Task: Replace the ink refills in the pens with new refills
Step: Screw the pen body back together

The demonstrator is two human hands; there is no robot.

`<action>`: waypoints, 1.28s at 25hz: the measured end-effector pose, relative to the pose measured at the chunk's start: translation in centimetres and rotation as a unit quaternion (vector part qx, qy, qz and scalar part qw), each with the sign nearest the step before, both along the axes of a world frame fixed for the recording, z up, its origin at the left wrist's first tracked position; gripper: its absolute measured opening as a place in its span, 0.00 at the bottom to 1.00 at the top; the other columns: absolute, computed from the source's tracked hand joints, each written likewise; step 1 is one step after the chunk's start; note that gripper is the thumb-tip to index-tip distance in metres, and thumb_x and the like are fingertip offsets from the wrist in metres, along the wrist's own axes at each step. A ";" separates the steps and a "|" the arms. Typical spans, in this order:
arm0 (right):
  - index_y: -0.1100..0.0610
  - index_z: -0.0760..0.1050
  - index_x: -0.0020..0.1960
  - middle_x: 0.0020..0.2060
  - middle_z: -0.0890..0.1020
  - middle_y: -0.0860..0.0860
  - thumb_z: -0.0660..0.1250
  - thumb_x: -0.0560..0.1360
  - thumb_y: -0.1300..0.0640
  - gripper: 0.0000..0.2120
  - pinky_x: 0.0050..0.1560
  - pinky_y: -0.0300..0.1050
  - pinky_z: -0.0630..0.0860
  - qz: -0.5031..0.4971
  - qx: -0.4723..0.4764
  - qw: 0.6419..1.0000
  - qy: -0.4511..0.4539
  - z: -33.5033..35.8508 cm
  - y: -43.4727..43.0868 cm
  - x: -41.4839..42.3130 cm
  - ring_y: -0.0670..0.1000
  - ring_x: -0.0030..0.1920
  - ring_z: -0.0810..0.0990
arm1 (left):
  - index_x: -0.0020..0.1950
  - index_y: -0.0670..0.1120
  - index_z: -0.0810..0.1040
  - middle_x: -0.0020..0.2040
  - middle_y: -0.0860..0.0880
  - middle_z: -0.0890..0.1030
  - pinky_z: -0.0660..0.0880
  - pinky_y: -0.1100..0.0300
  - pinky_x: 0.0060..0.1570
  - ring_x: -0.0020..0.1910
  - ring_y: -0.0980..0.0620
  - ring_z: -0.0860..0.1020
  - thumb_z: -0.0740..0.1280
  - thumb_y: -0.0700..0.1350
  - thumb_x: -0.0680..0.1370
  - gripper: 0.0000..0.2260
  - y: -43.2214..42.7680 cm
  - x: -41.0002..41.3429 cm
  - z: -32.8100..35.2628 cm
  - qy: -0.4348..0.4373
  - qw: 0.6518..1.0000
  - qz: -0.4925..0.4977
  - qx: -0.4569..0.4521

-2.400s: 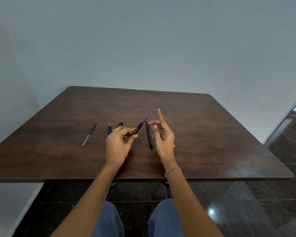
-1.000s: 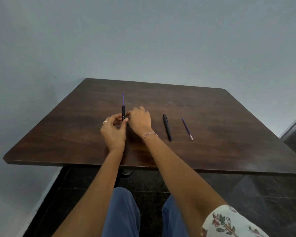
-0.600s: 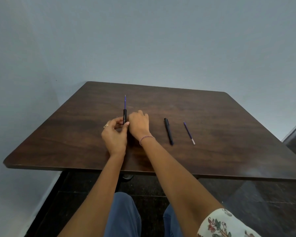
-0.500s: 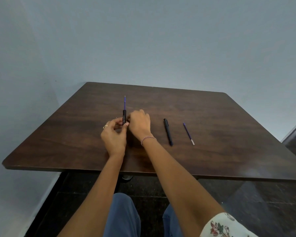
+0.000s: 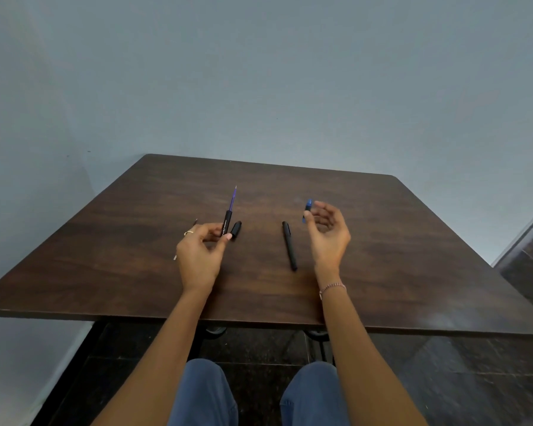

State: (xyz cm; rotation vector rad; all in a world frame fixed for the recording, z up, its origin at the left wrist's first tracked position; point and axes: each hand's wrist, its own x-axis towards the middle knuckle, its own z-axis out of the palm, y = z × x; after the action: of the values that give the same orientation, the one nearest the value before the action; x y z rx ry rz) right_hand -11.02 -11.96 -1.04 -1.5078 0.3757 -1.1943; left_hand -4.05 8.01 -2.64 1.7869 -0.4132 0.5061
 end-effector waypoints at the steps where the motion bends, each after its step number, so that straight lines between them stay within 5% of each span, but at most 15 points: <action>1: 0.46 0.77 0.50 0.40 0.83 0.44 0.74 0.70 0.63 0.16 0.44 0.32 0.78 -0.002 0.011 1.000 -0.005 -0.3 -0.3 -0.2 0.42 0.41 0.82 | 0.48 0.45 0.82 0.41 0.53 0.79 0.69 0.80 0.36 0.36 0.66 0.77 0.76 0.38 0.69 0.09 0.0 0.0 0.0 -0.004 1.000 -0.003 0.003; 7: 0.47 0.77 0.57 0.39 0.83 0.47 0.74 0.70 0.63 0.20 0.47 0.34 0.78 0.042 0.006 0.999 0.025 -0.8 -0.7 0.3 0.44 0.42 0.83 | 0.46 0.48 0.83 0.41 0.56 0.78 0.75 0.73 0.38 0.39 0.62 0.79 0.76 0.38 0.68 0.09 -2.6 -0.9 0.1 -0.021 0.997 -0.064 0.049; 14: 0.51 0.79 0.53 0.37 0.84 0.50 0.72 0.71 0.67 0.16 0.47 0.45 0.81 0.110 0.138 0.981 -0.082 -0.3 -0.8 0.2 0.50 0.42 0.83 | 0.47 0.49 0.84 0.41 0.57 0.78 0.80 0.58 0.43 0.38 0.58 0.80 0.75 0.41 0.69 0.08 -4.3 -1.0 -0.2 -0.040 0.988 -0.087 0.122; 19: 0.54 0.78 0.53 0.35 0.85 0.49 0.71 0.71 0.68 0.14 0.38 0.37 0.78 0.125 0.202 0.961 -0.141 -0.1 -1.0 -0.1 0.47 0.40 0.83 | 0.50 0.50 0.84 0.43 0.56 0.80 0.79 0.60 0.43 0.41 0.58 0.79 0.75 0.42 0.70 0.10 -4.1 -1.3 0.0 -0.057 0.984 -0.075 0.155; 32: 0.52 0.78 0.53 0.39 0.86 0.49 0.71 0.72 0.66 0.13 0.42 0.37 0.79 0.159 0.140 0.974 -0.078 -0.1 -0.4 -0.2 0.47 0.44 0.85 | 0.50 0.48 0.84 0.45 0.54 0.80 0.78 0.62 0.43 0.41 0.56 0.79 0.75 0.42 0.70 0.10 -4.0 -1.7 0.4 -0.067 0.981 -0.067 0.171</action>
State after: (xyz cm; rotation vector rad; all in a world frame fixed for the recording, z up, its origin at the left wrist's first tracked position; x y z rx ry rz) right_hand -11.20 -12.37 -1.11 -1.1696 0.1789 -0.9515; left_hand -5.76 3.97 -2.22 2.0433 -0.7456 0.4831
